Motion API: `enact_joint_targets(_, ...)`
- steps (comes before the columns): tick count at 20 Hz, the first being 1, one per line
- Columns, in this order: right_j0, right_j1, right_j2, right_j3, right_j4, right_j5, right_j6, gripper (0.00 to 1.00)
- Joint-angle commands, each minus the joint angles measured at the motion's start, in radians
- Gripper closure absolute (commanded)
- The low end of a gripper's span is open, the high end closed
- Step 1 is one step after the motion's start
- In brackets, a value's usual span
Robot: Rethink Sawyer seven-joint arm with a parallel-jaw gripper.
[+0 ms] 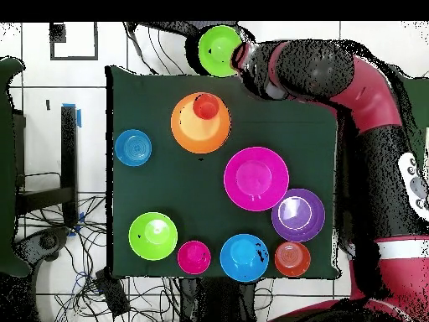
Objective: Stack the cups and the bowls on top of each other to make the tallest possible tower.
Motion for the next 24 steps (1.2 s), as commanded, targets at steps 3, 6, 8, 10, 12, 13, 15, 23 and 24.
enact_joint_targets(3, 0.058, 0.017, -0.032, -0.022, 0.019, 0.004, 0.05, 1.0)
enact_joint_targets(6, 0.083, 0.013, -0.045, -0.011, 0.01, -0.012, 0.072, 1.0)
enact_joint_targets(8, 0.104, 0.022, -0.061, -0.038, 0.004, 0.029, 0.078, 1.0)
enact_joint_targets(10, 0.136, 0.043, -0.089, -0.087, -0.008, 0.101, 0.086, 1.0)
enact_joint_targets(12, 0.159, 0.061, -0.103, -0.121, -0.004, 0.147, 0.097, 1.0)
enact_joint_targets(13, 0.169, 0.066, -0.11, -0.132, -0.004, 0.167, 0.098, 1.0)
enact_joint_targets(15, 0.193, 0.082, -0.13, -0.162, -0.007, 0.238, 0.103, 1.0)
enact_joint_targets(23, 0.231, 0.122, -0.184, -0.204, -0.023, 0.346, 0.087, 1.0)
enact_joint_targets(24, 0.234, 0.127, -0.187, -0.223, -0.026, 0.373, 0.082, 1.0)
